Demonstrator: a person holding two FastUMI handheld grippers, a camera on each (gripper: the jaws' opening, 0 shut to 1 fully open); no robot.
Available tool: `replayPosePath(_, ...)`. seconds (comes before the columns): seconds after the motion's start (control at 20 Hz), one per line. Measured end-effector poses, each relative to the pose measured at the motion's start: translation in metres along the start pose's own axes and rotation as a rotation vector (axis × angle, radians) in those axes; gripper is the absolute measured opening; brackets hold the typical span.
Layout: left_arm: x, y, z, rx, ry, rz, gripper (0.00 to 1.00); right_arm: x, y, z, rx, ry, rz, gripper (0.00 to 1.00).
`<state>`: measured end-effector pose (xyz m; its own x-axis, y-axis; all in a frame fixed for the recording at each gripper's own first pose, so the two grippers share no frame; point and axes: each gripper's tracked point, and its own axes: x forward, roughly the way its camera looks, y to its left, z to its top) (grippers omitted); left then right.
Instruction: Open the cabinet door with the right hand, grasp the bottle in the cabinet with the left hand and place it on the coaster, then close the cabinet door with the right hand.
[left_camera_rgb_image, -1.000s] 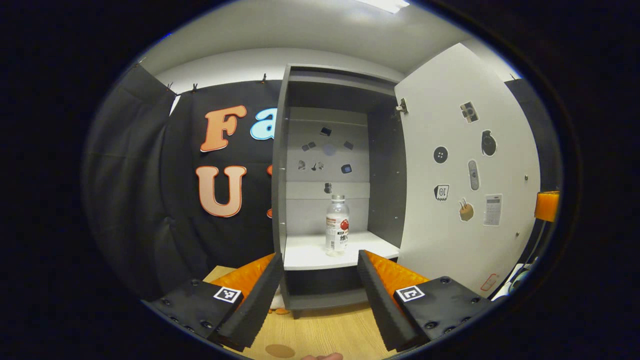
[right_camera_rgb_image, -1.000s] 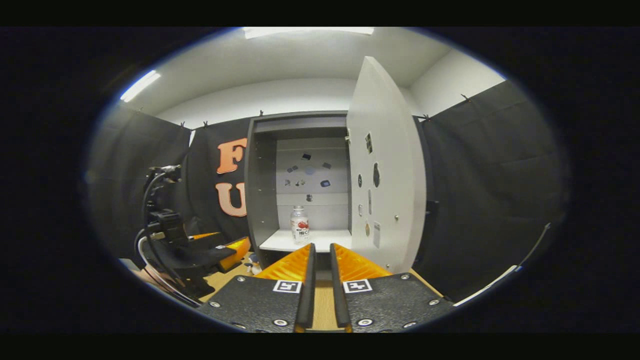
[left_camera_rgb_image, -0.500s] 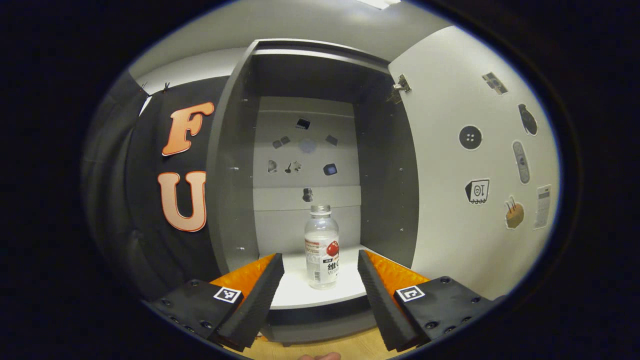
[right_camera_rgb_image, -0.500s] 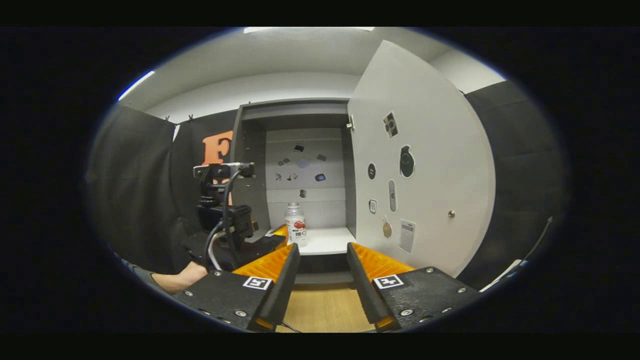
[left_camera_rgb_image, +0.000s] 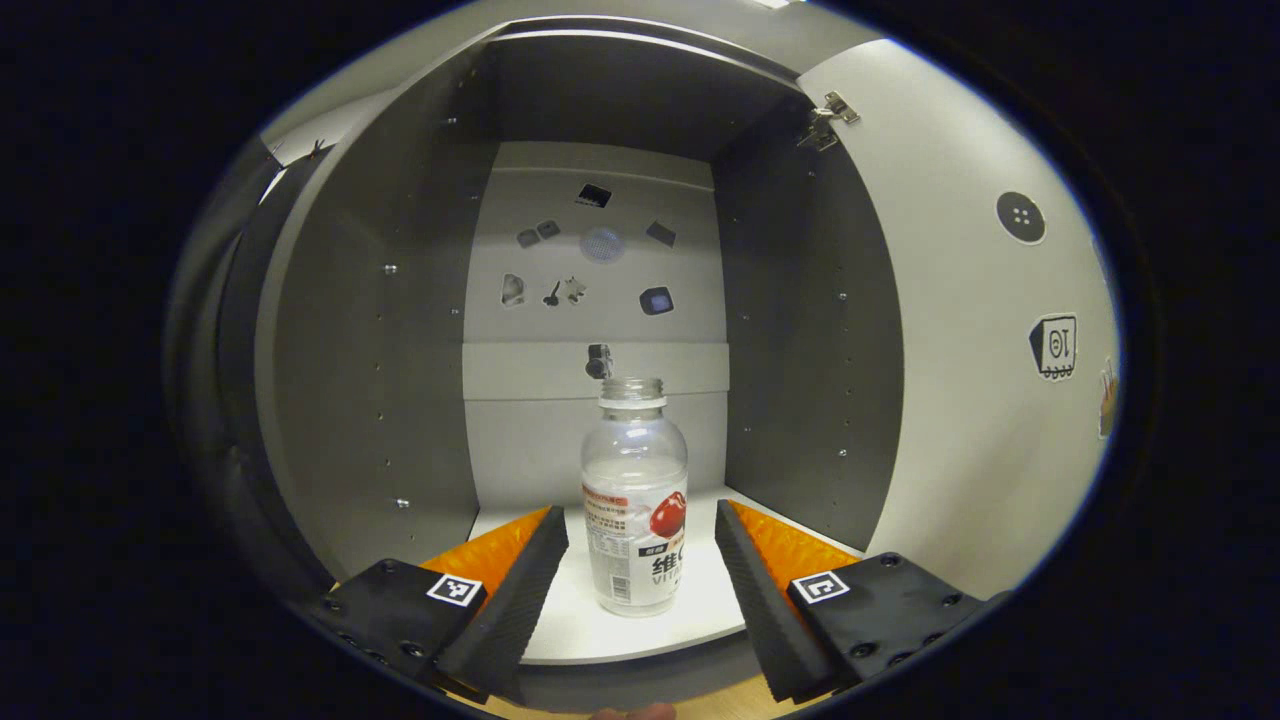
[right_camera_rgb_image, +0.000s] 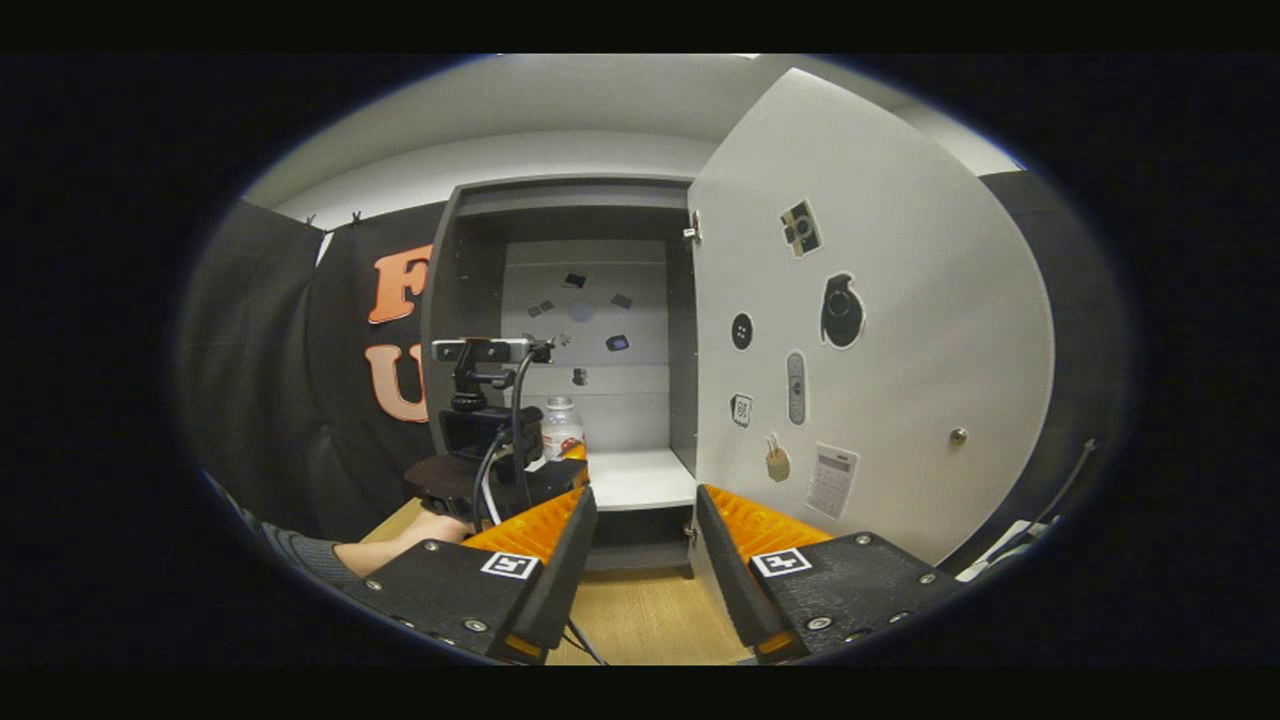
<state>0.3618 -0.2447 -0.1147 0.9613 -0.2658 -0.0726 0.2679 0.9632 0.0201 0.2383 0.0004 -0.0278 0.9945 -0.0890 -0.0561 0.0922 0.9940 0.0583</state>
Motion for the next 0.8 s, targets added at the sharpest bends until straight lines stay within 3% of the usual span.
replayPosePath(0.4, 0.044, 0.002, -0.013, -0.005, 0.021, -0.008, 0.94, 0.007, -0.001, -0.013, -0.016, 0.062, -0.015, 0.63)
replayPosePath(0.45, 0.044, 0.001, -0.012, -0.011, 0.014, -0.012, 0.94, 0.005, -0.001, -0.014, -0.013, 0.067, -0.015, 0.63)
replayPosePath(0.5, 0.042, 0.000, -0.011, -0.028, 0.004, -0.019, 0.84, 0.005, 0.000, -0.014, -0.011, 0.067, -0.014, 0.63)
replayPosePath(0.8, 0.012, 0.007, 0.003, -0.023, -0.034, -0.003, 0.85, 0.000, 0.001, -0.016, -0.023, 0.072, 0.010, 0.60)
